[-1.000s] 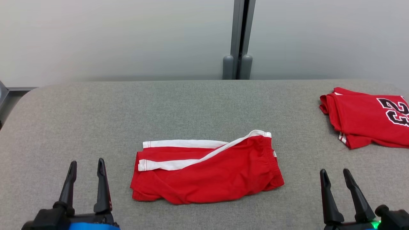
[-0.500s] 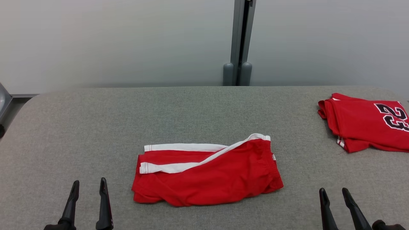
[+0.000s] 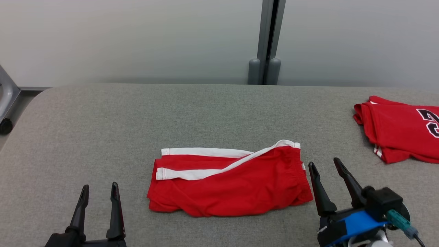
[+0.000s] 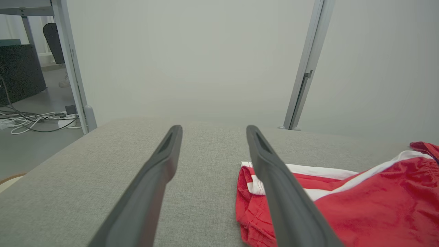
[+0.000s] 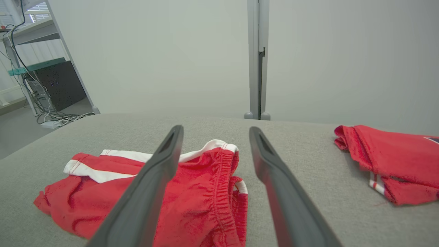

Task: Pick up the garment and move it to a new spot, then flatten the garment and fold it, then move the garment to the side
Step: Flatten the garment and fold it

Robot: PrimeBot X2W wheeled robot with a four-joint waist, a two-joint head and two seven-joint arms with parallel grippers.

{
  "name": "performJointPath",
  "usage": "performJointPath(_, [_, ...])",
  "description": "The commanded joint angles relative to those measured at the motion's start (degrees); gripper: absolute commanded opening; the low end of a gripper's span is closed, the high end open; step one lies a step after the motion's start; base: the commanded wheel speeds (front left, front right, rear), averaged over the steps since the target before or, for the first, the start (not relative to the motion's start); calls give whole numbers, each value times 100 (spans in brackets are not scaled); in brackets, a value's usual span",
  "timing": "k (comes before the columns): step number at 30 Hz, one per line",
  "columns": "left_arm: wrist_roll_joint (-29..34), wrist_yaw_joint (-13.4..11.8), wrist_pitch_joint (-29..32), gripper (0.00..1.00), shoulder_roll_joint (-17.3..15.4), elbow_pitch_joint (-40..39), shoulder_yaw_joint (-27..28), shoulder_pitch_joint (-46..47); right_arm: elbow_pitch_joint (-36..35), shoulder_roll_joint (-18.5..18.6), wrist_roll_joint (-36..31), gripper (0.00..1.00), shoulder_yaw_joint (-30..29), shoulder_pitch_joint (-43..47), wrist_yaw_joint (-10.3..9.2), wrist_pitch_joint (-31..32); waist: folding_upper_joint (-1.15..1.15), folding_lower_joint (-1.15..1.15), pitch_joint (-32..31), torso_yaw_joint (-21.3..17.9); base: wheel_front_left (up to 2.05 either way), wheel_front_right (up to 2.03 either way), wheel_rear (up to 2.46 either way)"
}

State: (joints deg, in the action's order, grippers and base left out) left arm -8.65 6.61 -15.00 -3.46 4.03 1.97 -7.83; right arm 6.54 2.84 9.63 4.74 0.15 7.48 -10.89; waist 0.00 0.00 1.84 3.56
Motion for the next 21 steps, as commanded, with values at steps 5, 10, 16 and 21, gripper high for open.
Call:
performJointPath(5, [-42,49,-23,100,40,17,-4,198,787,10,-249,100,-19,-959,3,251,0,0,285,213,0,0,0])
performJointPath(10, [-71,66,-23,100,53,44,-72,382,1786,11,-414,100,-198,-1506,4,328,0,0,516,398,0,0,0])
performJointPath(16, [-104,82,-23,100,59,60,-128,514,2920,12,-390,100,-343,-1850,3,312,0,0,686,524,0,0,0])
performJointPath(21, [-149,89,-23,100,61,93,-119,548,3607,11,-162,100,-361,-1935,3,201,0,0,697,526,0,0,0])
